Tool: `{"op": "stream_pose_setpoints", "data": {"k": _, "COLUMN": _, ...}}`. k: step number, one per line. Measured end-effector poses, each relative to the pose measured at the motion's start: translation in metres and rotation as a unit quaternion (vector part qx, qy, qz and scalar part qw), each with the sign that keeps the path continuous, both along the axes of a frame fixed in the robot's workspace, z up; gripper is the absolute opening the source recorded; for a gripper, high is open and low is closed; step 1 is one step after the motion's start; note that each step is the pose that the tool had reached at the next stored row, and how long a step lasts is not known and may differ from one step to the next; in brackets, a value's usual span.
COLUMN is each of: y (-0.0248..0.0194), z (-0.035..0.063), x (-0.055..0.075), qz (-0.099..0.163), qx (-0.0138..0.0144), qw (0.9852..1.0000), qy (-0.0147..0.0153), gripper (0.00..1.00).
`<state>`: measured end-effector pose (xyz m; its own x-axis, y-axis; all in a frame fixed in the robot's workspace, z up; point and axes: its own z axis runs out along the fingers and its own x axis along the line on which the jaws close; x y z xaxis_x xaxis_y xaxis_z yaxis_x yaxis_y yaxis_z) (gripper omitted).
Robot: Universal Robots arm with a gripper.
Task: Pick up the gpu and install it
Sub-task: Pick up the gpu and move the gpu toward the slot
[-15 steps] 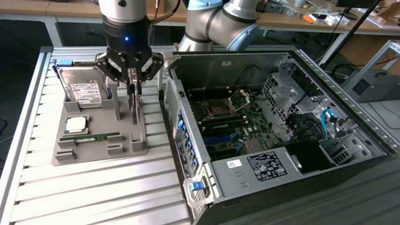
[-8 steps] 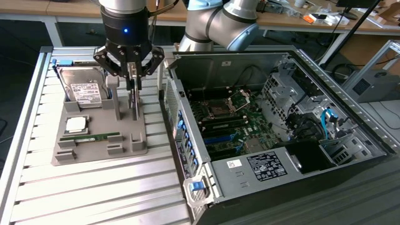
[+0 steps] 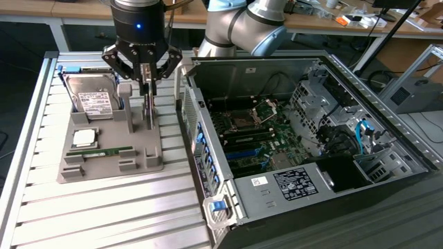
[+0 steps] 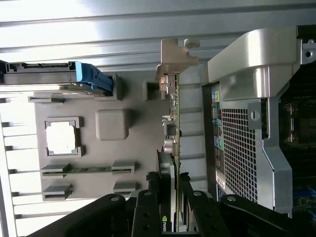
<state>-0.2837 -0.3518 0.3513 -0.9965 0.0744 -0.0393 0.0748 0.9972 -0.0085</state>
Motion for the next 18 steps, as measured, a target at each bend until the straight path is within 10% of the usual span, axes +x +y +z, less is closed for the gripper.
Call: {"op": "stream_pose_setpoints", "data": {"k": 18, "y": 0.0, "z": 0.0298, "x": 0.0, "qz": 0.0, "qx": 0.0, "qw": 1.0, "qy": 0.0, "gripper": 0.27}}
